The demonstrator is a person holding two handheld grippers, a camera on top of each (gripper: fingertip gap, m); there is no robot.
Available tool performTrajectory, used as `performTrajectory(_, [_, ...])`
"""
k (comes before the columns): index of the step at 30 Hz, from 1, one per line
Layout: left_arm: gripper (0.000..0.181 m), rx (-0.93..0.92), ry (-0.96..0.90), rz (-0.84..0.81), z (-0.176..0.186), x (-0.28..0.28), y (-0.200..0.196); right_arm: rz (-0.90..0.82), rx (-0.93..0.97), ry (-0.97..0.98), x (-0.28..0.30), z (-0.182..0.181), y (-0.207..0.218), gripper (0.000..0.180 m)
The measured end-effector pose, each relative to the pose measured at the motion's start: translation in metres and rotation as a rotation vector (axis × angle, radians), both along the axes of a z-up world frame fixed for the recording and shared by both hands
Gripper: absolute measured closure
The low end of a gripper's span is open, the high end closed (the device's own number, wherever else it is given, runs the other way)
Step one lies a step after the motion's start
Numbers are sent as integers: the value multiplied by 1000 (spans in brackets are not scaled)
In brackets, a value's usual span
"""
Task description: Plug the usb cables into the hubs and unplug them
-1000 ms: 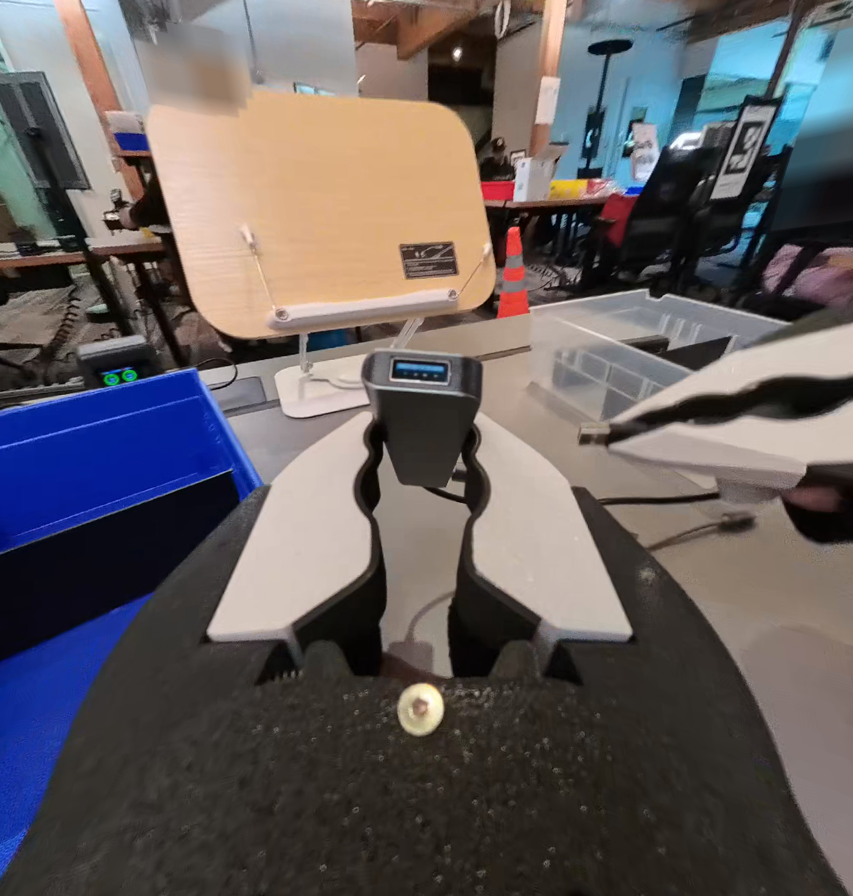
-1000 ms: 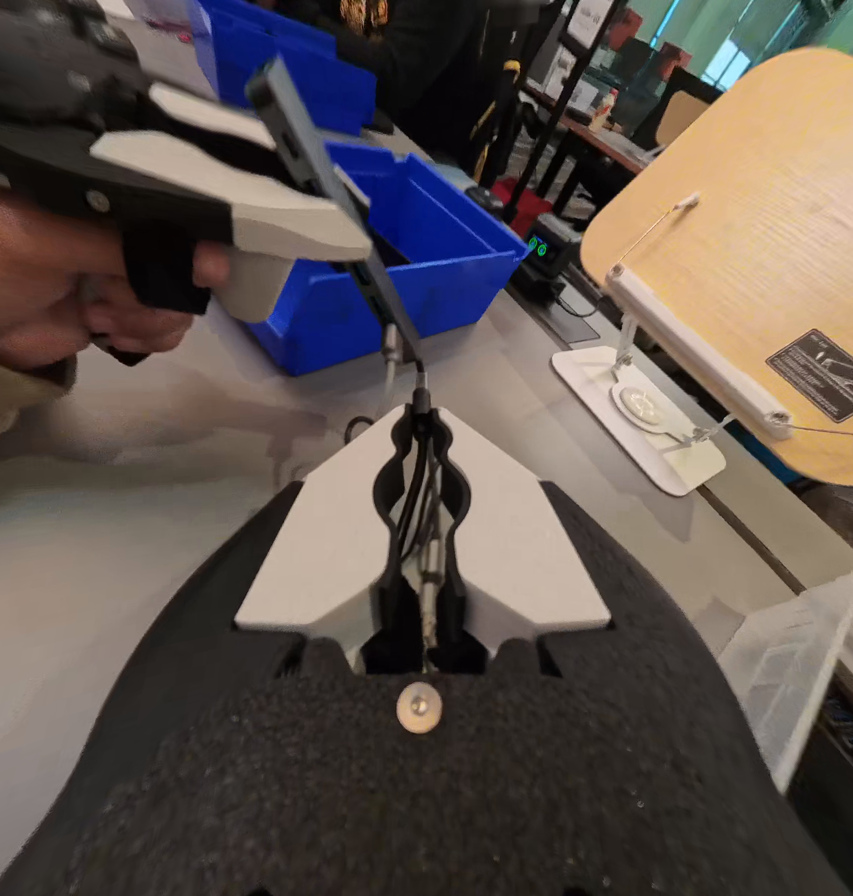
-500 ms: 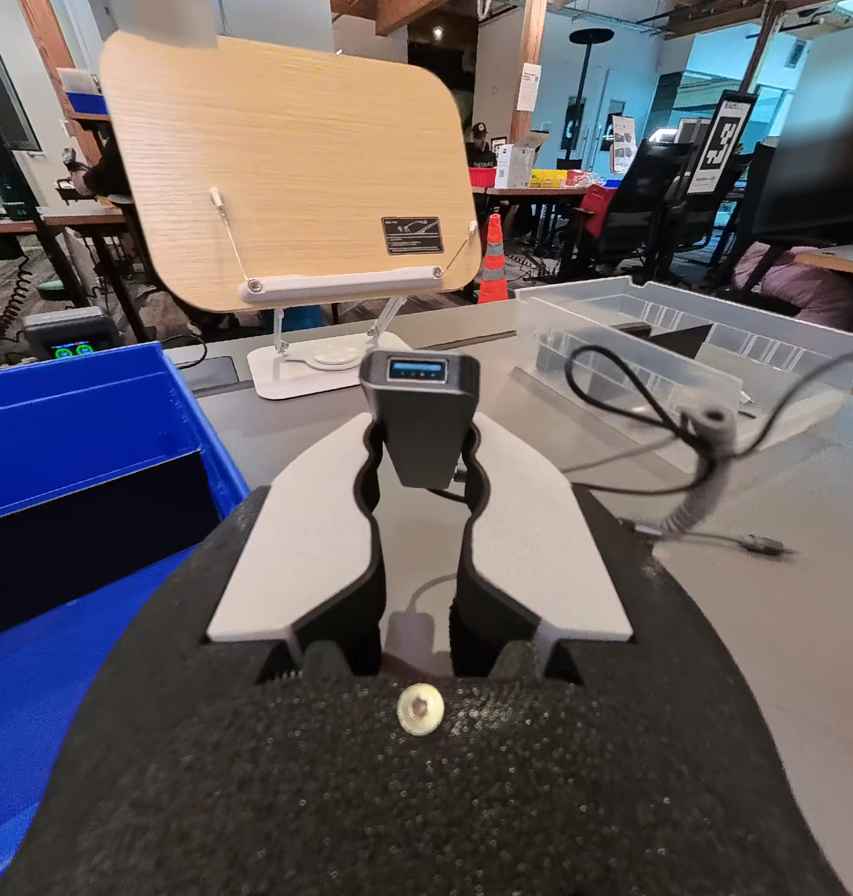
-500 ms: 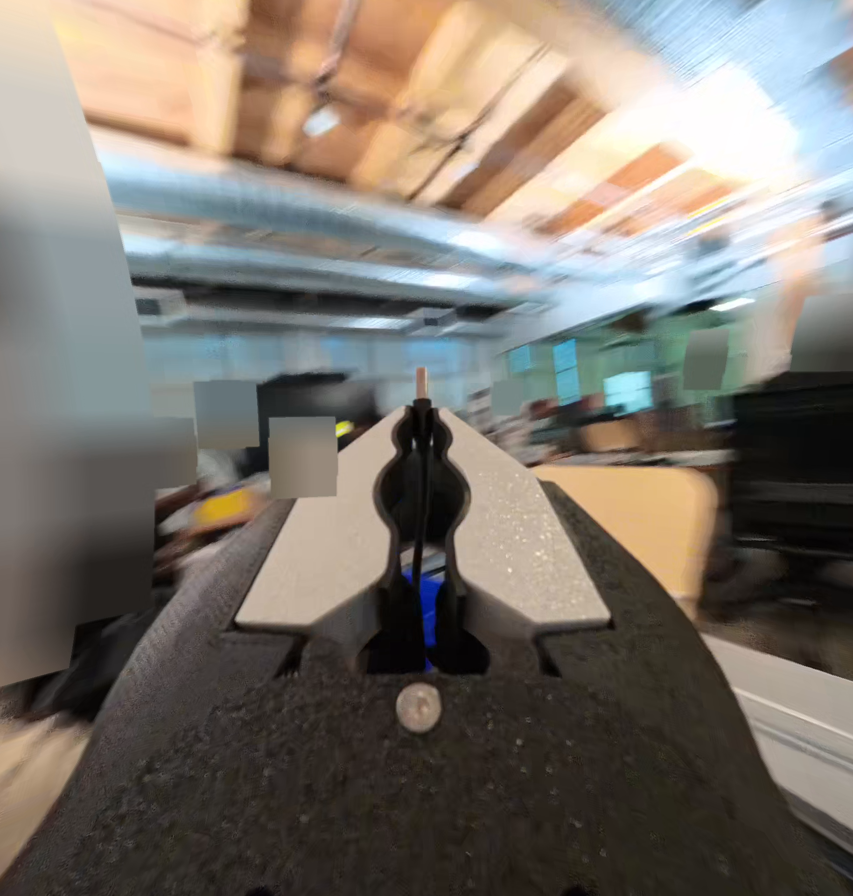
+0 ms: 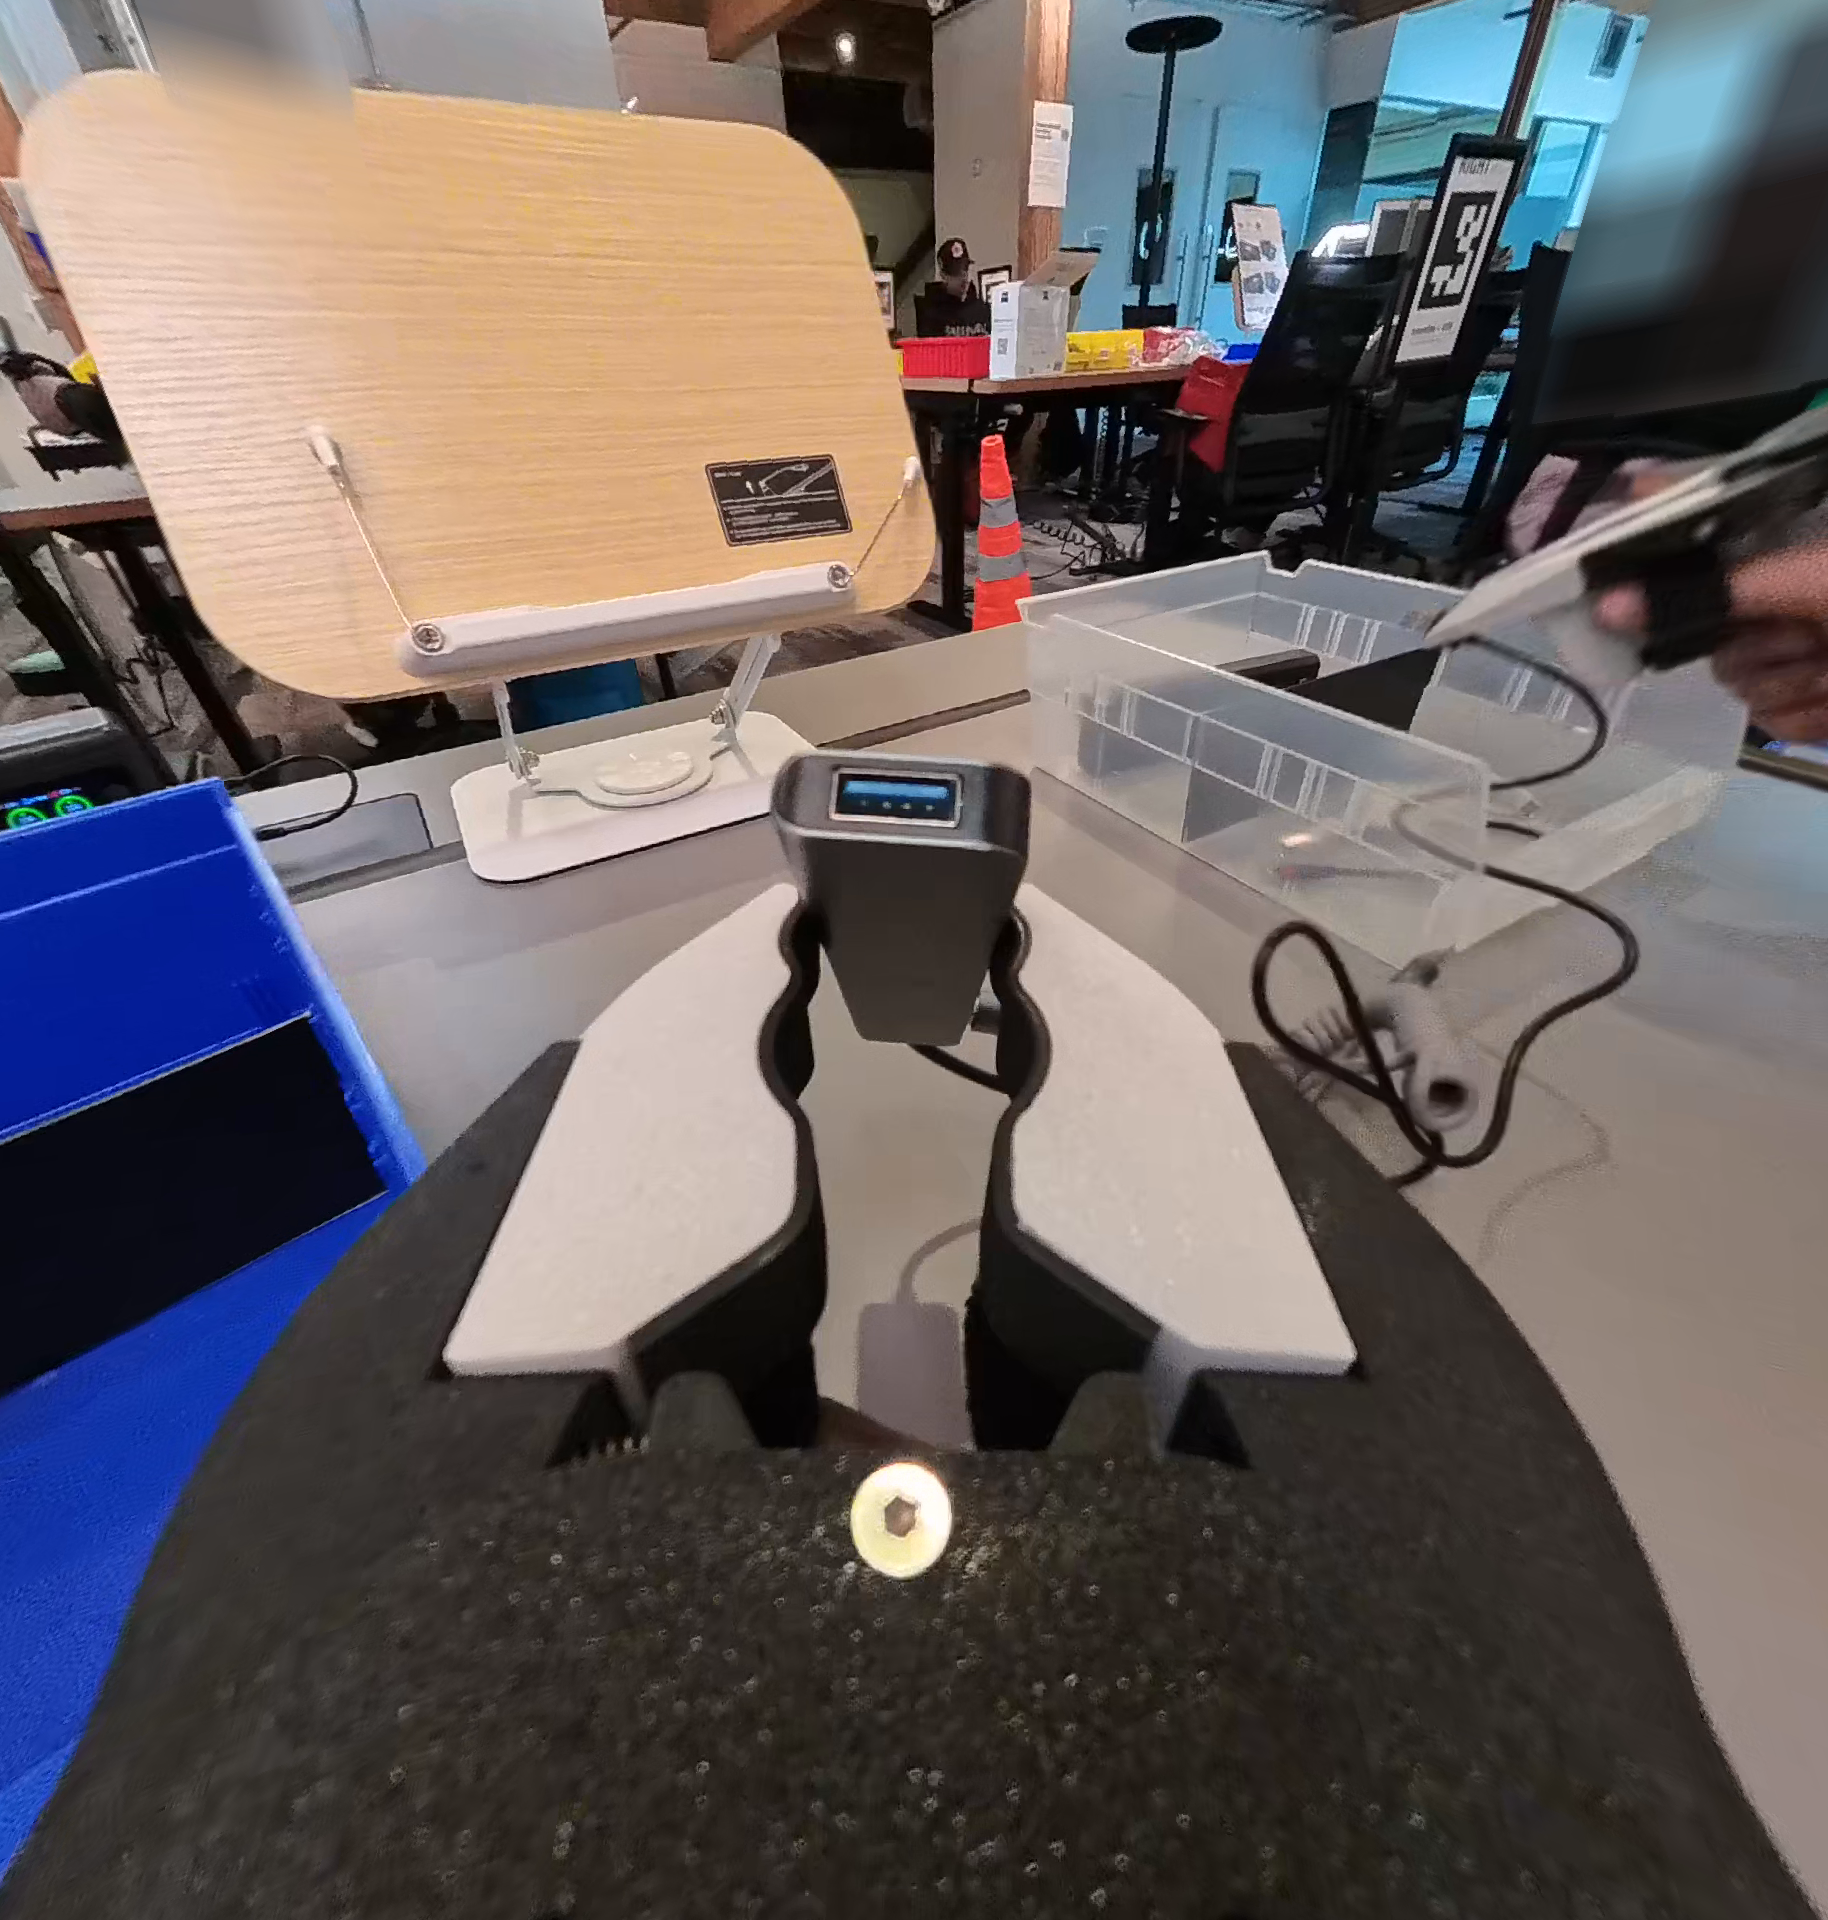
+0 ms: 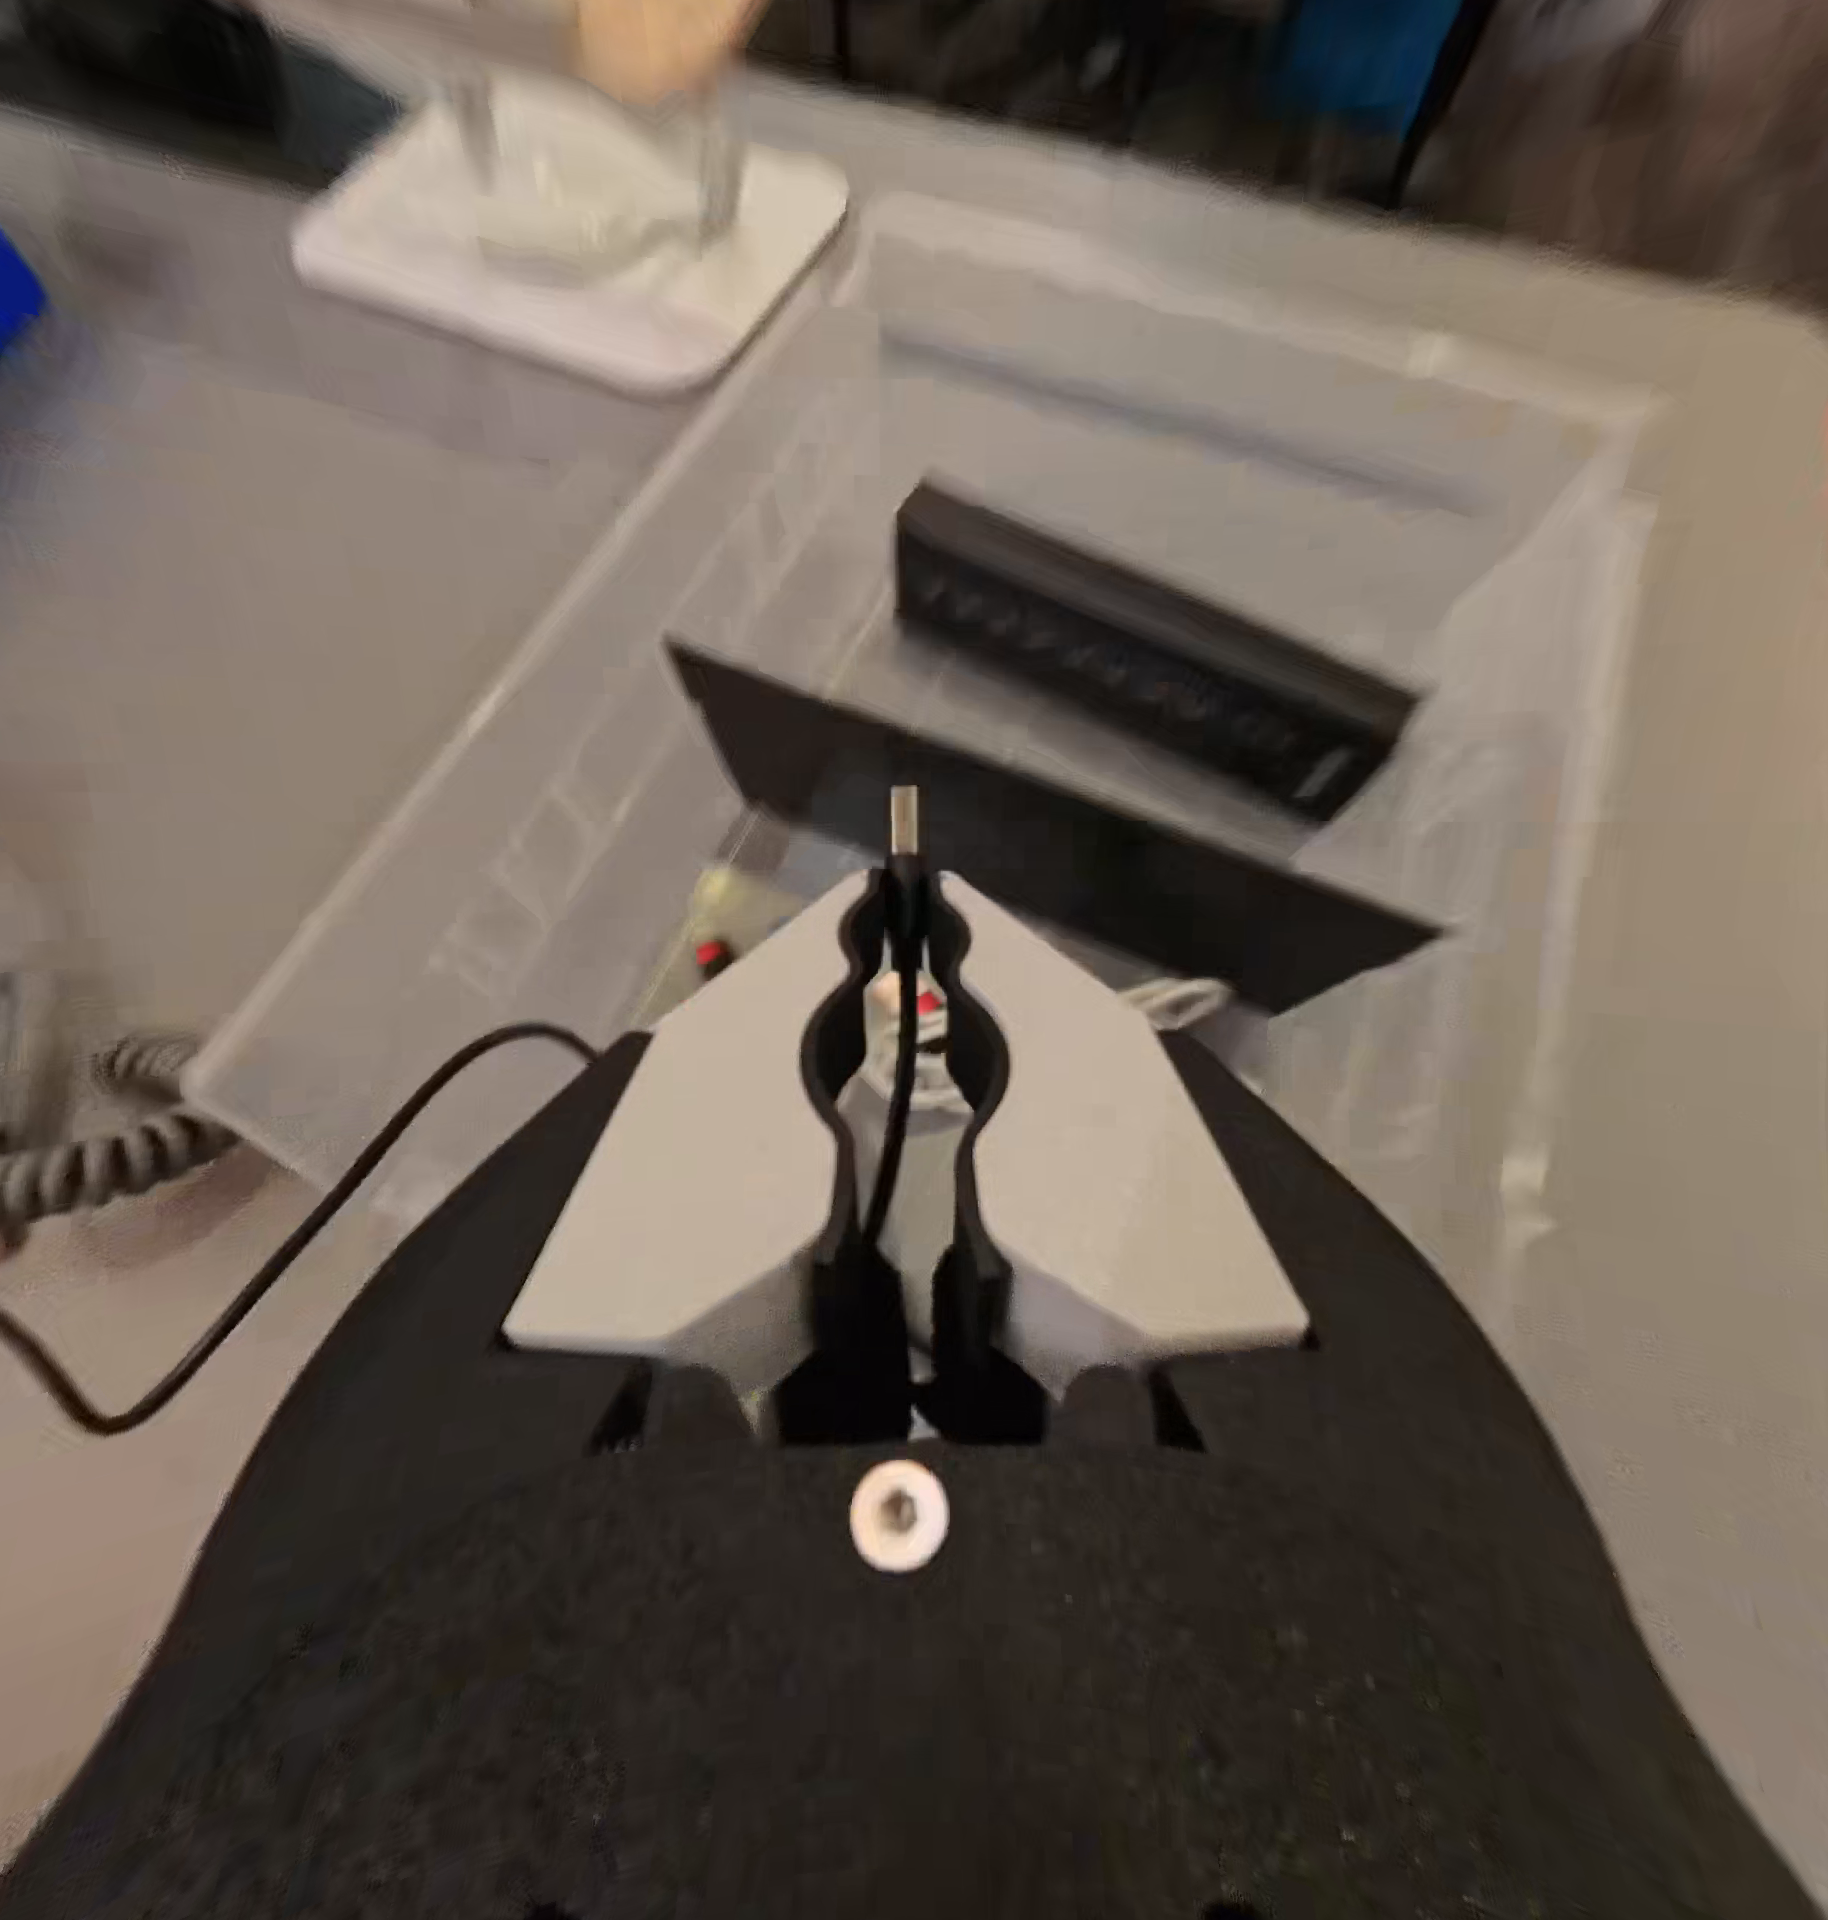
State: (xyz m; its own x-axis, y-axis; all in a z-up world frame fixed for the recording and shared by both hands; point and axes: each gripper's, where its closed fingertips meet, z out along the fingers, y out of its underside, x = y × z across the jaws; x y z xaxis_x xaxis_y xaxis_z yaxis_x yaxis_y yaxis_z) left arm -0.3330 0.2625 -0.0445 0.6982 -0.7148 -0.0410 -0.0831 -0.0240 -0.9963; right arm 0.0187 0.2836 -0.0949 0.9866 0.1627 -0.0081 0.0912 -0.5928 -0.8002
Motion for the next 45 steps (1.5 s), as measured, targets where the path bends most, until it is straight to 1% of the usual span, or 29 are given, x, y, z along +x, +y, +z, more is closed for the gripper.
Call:
performTrajectory(2, [149, 1, 2, -5, 0, 2, -1, 70, -141, 13, -19, -30, -3, 169])
performTrajectory(4, [149, -5, 2, -4, -2, 2, -1, 96, -158, -7, -30, -33, -3, 149])
performTrajectory(6, [149, -11, 4, -1, -3, 2, 0, 107, -101, -7, -39, -14, -1, 144])
performTrajectory(8, [149, -16, 1, -1, -4, 2, 1, 107, -42, 6, -50, 13, -2, 134])
performTrajectory(9, [149, -20, 2, 1, -4, 2, 2, 136, 0, 24, -63, 30, -4, 133])
performTrajectory(11, [149, -29, 0, 3, -6, 1, 3, 316, 102, 94, -115, 66, -16, 134])
performTrajectory(12, [149, -33, -5, 1, -6, 1, 3, 441, 129, 135, -147, 77, -28, 135])
performTrajectory(13, [149, -38, -9, 1, -6, 1, 3, 571, 116, 172, -179, 80, -43, 136])
performTrajectory(15, [149, -47, -21, 0, -6, 1, 4, 772, 4, 192, -228, 62, -68, 138])
performTrajectory(16, [149, -51, -27, -1, -6, 0, 4, 807, -32, 182, -243, 48, -71, 138])
performTrajectory(18, [149, -53, -34, 1, -4, -1, 4, 809, -112, 175, -261, 18, -67, 140])
performTrajectory(19, [149, -52, -34, 4, -4, -2, 4, 843, -165, 181, -270, 4, -71, 153])
performTrajectory(20, [149, -49, -31, 10, -4, -4, 4, 890, -206, 161, -276, -7, -78, 174])
performTrajectory(21, [149, -47, -24, 20, -4, -6, 6, 922, -209, 124, -279, -12, -82, 175])
performTrajectory(22, [149, -46, -16, 30, -5, -8, 7, 993, -184, 109, -285, -9, -91, 176])
performTrajectory(24, [149, -49, -13, 42, -6, -11, 10, 1177, -69, 129, -301, 16, -119, 177])
performTrajectory(26, [149, -63, -19, 40, -8, -12, 12, 1332, -6, 273, -312, 51, -150, 178])
performTrajectory(27, [149, -68, -20, 43, -8, -13, 13, 1390, 0, 331, -311, 63, -163, 178])
performTrajectory(29, [149, -84, -15, 70, -11, -17, 17, 1457, 16, 353, -301, 74, -177, 178])
performTrajectory(32, [149, -128, -35, 114, -13, -28, 25, 1421, 74, 368, -277, 90, -173, 178])
performTrajectory(33, [149, -136, -24, 158, -16, -36, 31, 1441, 117, 426, -266, 105, -178, 178])
performTrajectory(34, [149, -125, 10, 226, -19, -48, 39, 1461, 204, 518, -253, 131, -185, 178])
performTrajectory(35, [149, -115, 26, 256, -20, -58, 44, 1439, 304, 572, -236, 155, -185, 178])
performTrajectory(36, [149, -120, -10, 240, -16, -62, 45, 1363, 353, 556, -219, 167, -178, 179])
performTrajectory(37, [149, -121, -56, 218, -8, -63, 43, 1250, 366, 474, -202, 168, -163, 178])
performTrajectory(38, [149, -110, -60, 217, -4, -63, 42, 1160, 373, 406, -185, 167, -153, 178])
performTrajectory(40, [149, -84, -16, 217, -5, -58, 40, 984, 416, 342, -156, 172, -134, 179])
performTrajectory(43, [149, -90, -31, 141, -11, -40, 33, 739, 462, 199, -122, 173, -104, 178])
performTrajectory(45, [149, -82, -25, 116, -11, -33, 29, 685, 509, 186, -113, 184, -101, 178])
